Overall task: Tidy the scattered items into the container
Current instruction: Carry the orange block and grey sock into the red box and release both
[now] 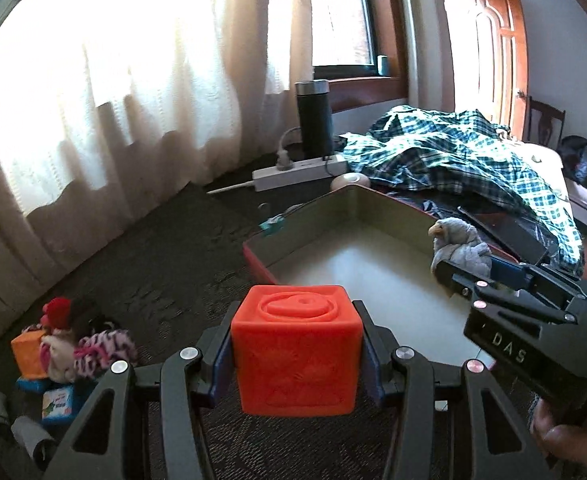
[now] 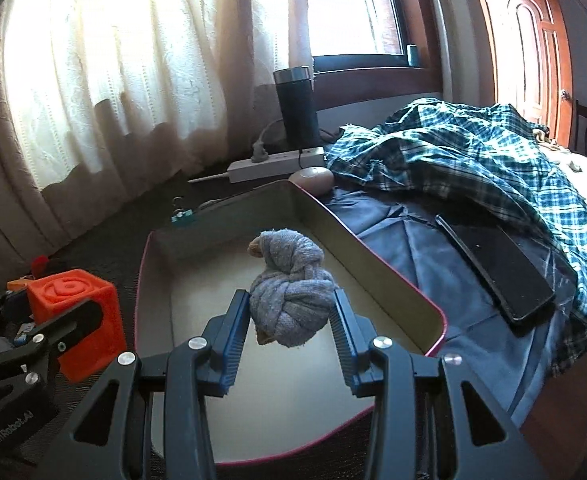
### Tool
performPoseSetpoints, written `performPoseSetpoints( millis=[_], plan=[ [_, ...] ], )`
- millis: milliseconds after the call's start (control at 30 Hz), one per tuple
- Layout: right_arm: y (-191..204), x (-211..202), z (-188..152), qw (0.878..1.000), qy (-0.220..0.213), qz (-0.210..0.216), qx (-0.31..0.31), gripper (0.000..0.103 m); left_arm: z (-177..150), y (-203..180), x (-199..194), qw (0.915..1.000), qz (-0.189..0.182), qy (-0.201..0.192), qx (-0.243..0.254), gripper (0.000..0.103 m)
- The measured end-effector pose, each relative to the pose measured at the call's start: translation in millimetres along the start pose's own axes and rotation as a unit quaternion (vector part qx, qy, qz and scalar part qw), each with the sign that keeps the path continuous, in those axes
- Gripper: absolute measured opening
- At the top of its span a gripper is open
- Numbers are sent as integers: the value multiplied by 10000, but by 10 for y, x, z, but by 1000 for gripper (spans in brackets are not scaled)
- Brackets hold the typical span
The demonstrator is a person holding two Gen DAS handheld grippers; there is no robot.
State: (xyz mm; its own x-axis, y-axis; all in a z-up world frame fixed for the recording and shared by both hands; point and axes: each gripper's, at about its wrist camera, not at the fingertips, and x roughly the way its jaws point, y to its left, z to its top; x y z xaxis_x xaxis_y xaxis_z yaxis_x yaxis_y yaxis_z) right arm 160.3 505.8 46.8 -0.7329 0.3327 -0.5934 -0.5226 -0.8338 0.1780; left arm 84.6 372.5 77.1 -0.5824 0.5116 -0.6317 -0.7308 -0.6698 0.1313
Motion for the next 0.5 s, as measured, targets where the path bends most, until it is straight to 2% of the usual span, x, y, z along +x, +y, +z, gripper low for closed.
performPoseSetpoints(
  millis=[333, 500],
  plan=[
    [-69, 59, 6, 9999, 33, -101, 50, 44, 115, -41, 58, 9999, 91, -119, 44, 54],
    [-71, 45, 10, 9999, -7, -147, 38, 44, 186, -93, 37, 9997, -3, -250, 85, 54]
  ],
)
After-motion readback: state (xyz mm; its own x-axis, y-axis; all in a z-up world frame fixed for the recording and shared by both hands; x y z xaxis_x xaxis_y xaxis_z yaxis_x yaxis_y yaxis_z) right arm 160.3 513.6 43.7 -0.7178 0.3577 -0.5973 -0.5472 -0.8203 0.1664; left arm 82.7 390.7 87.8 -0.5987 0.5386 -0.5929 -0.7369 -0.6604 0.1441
